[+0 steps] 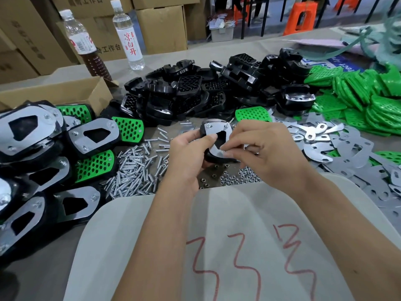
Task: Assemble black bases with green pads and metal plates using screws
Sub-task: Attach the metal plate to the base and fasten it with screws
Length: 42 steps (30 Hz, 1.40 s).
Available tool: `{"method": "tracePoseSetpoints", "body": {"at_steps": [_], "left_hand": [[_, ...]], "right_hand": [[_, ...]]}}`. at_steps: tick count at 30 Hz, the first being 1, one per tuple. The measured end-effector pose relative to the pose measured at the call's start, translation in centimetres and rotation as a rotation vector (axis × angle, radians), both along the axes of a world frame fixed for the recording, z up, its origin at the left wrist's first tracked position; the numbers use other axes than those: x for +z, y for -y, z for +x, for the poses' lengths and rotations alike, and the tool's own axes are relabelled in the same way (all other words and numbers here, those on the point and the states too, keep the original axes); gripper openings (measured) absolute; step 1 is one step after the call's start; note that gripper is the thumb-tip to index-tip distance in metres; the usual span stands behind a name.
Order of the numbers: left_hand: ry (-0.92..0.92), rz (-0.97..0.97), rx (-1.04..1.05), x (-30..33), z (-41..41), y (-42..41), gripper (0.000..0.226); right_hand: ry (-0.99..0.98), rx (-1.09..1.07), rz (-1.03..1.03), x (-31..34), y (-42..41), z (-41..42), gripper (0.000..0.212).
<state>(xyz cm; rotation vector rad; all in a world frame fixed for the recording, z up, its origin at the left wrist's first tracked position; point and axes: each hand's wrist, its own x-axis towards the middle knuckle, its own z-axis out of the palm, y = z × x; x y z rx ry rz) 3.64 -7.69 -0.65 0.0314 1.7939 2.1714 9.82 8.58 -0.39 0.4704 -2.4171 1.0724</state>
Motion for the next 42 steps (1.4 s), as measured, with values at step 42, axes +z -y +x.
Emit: {"method": "tracePoseSetpoints", "body": {"at_steps": [42], "left_hand": [[-0.122,-0.09,0.089,-0.1,0.2,-0.1,0.011]], "right_hand": [[0.06,-0.167,-0.317,-1.2,1.6,0.0,0.009]]}}
